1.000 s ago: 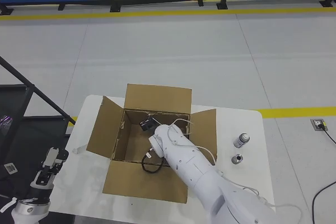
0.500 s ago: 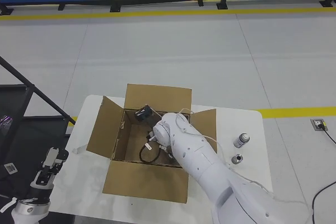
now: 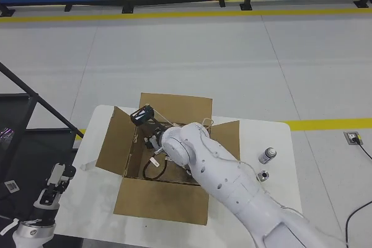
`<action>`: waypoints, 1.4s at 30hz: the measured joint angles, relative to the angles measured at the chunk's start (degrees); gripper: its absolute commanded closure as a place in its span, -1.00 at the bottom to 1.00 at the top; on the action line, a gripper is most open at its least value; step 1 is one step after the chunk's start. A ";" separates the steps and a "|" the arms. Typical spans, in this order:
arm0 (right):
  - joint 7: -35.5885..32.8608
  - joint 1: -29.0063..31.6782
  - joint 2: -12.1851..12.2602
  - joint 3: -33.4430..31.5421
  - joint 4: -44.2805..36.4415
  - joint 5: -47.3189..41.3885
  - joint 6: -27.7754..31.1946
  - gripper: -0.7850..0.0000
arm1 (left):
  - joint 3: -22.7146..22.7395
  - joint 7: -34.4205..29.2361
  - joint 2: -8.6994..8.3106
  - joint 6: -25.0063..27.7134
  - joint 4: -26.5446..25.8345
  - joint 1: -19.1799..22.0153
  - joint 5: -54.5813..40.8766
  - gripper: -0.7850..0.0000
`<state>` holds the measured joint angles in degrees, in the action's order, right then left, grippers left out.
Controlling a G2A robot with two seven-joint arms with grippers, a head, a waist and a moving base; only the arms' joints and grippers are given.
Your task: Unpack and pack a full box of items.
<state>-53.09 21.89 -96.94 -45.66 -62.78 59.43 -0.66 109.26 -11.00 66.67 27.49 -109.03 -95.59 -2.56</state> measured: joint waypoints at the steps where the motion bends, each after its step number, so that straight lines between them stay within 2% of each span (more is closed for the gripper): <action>1: -2.98 4.11 1.56 -2.34 -6.24 3.00 -0.44 0.31 | 0.00 0.00 0.00 0.00 0.00 0.00 0.00 -1.00; 3: -9.04 14.01 4.55 -7.69 -20.71 9.13 0.95 0.29 | 0.00 0.00 0.00 0.00 0.00 0.00 0.00 -1.00; 6: -12.58 25.01 6.89 -14.13 -40.74 13.93 4.17 0.22 | 0.00 0.00 0.00 0.00 0.00 0.00 0.00 -1.00; 10: -11.36 33.04 8.20 -21.93 -57.94 15.69 5.00 0.01 | 0.00 0.00 0.00 0.00 0.00 0.00 0.00 -1.00; 11: -11.13 34.24 8.43 -23.89 -60.24 15.78 4.84 -0.25 | 0.00 0.00 0.00 0.00 0.00 0.00 0.00 -1.00; 13: -11.10 36.57 8.91 -28.79 -63.82 15.48 4.33 -0.50 | 0.00 0.00 0.00 0.00 0.00 0.00 0.00 -1.00; 14: -11.38 37.41 9.11 -31.06 -64.66 15.30 4.08 -0.73 | 0.00 0.00 0.00 0.00 0.00 0.00 0.00 -1.00; 16: -12.62 38.94 9.56 -36.40 -65.26 14.58 3.60 -1.00 | 0.00 0.00 0.00 0.00 0.00 0.00 0.00 -1.00; 21: -14.65 42.09 10.53 -47.31 -62.87 11.62 3.78 -1.00 | 0.00 0.00 0.00 0.00 0.00 0.00 0.00 -1.00; 24: -14.88 43.24 11.04 -51.32 -60.22 10.02 4.69 -1.00 | 0.00 0.00 0.00 0.00 0.00 0.00 0.00 -1.00; 28: -16.72 42.75 11.60 -53.94 -56.24 6.81 5.21 -1.00 | 0.00 0.00 0.00 0.00 0.00 0.00 0.00 -1.00; 36: -25.53 38.66 13.12 -57.76 -47.24 3.15 4.56 -1.00 | 0.00 0.00 0.00 0.00 0.00 0.00 0.00 -1.00; 42: -26.50 37.92 13.46 -58.34 -45.68 2.92 4.62 -1.00 | 0.00 0.00 0.00 0.00 0.00 0.00 0.00 -1.00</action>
<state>-79.59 59.81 -83.48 -103.99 -108.46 62.35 3.96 109.26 -11.00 66.67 27.49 -109.03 -95.59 -2.56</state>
